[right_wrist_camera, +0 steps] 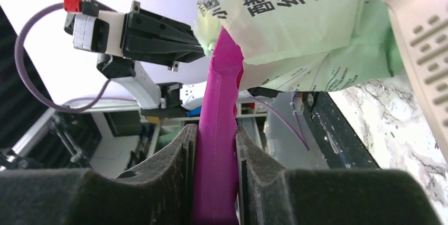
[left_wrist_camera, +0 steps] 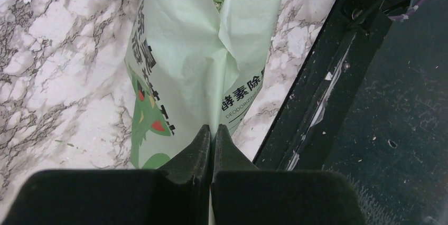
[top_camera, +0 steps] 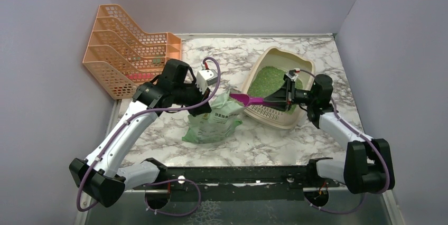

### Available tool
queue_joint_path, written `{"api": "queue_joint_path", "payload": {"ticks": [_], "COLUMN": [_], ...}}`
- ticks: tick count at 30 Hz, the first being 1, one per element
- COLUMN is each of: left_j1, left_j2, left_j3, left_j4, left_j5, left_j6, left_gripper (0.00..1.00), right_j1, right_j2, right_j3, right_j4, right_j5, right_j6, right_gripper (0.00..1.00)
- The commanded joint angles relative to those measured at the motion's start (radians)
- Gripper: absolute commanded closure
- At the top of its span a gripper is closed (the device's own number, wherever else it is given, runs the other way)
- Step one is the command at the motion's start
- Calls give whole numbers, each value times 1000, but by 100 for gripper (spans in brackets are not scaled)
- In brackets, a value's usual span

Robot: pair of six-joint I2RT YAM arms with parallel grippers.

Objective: Fill the litter box with clean litter
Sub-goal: 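Scoop the cat litter from the cat litter bag.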

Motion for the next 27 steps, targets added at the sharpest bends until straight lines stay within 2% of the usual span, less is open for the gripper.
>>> {"api": "queue_joint_path", "payload": {"ticks": [1,5,8,14,20,27], "left_j1": [-3,-3,-3,-3,-4,-3], "left_j2": [-2,-8,-3,-11,-14,-19], "left_j3": [10,6,11,12,24,18], "left_j4": [-29,-28,-30,-30,-30,-29], "left_j5": [37,34,30,26,26,30], "left_j6": [-3,-1,-1,-3,0,-4], "left_gripper": [100,100,100,100,100,100], "right_j1": [-29,63,-7,-52,-99,-181], "right_j2": [-33,20,1,-54,-103,-142], "right_j3": [-96,-102,-136,-142,-104,-114], "right_j4": [178,350,384,303,118,47], "right_j5": [39,86,43,17,-5,-40], "right_j6": [124,220,250,213,111,80], "right_gripper": [99,99,99,99,99,99]}}
